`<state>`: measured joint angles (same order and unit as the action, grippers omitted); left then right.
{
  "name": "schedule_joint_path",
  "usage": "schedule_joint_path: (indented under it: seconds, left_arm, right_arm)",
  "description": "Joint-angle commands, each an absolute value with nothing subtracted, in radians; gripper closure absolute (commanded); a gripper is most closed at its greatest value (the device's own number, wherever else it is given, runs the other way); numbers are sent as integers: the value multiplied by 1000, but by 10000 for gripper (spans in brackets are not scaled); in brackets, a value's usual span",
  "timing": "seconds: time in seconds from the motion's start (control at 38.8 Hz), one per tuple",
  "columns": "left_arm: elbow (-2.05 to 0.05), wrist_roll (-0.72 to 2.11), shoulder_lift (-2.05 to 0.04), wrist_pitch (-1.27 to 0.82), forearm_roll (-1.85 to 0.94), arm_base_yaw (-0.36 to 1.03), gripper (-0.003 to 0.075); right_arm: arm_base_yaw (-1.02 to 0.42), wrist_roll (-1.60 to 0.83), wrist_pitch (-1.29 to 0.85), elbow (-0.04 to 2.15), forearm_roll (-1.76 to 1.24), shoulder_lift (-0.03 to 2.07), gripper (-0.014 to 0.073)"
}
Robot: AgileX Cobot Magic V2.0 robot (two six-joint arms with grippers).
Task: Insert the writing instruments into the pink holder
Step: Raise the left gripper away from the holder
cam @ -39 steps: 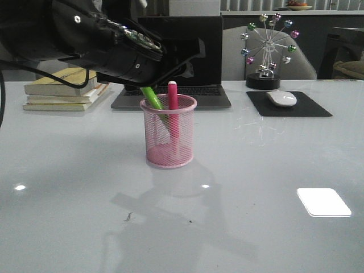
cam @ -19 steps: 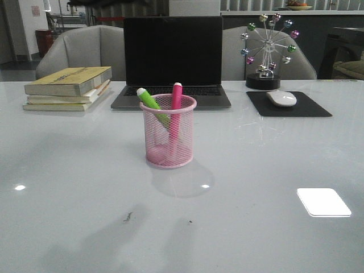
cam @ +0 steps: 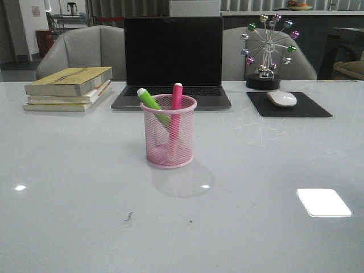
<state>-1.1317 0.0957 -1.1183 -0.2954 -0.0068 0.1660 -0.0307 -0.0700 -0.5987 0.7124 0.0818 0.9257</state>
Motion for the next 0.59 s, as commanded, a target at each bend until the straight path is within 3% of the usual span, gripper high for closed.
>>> schedule_joint_path:
  seconds: [0.0,0.57]
  left_arm:
    - [-1158,95,-1045,-333,0,129,297]
    - [-730,89,-689,-318,-13,74,297]
  right_arm:
    - [-24,-76,-527,739,99,908,258]
    - [-24,-69,-628,739,99,785,258]
